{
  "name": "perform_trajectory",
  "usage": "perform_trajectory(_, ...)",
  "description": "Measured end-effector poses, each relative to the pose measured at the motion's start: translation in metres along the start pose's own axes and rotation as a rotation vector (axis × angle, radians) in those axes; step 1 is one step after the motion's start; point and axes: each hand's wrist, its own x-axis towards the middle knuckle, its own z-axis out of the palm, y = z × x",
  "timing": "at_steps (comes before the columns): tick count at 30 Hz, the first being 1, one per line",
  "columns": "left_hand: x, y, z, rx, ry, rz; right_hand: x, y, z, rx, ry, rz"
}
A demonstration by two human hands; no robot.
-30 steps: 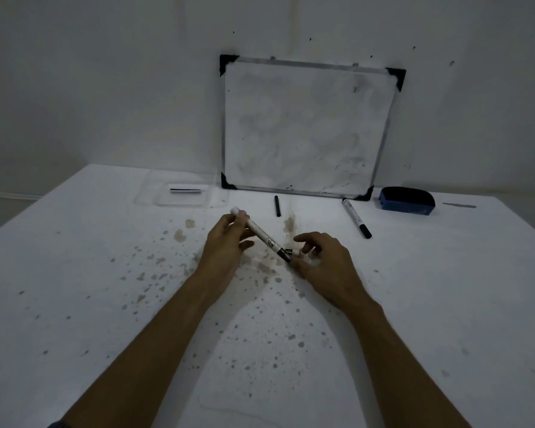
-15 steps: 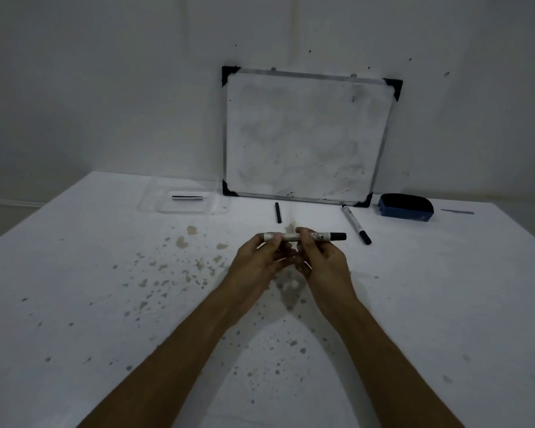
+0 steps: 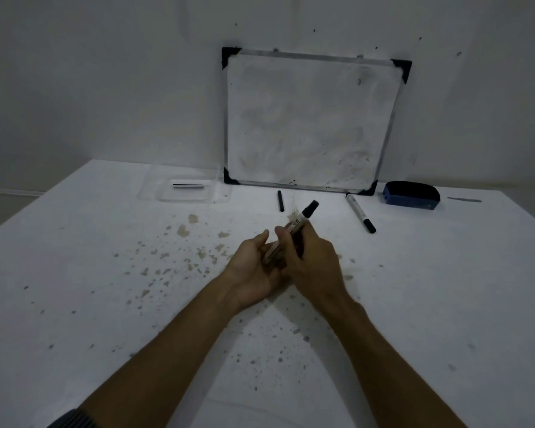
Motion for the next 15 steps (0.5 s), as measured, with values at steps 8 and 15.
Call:
perform_trajectory(8, 0.001, 0.000, 0.002, -0.019, 0.008, 0.034, 0.003, -0.009, -0.012, 0.308, 0.271, -0.041)
perform_trajectory(15, -0.002, 0.005, 0.001, 0.129, -0.025, 0.042, 0.007, 0.000, -0.007, 0.219, 0.179, 0.034)
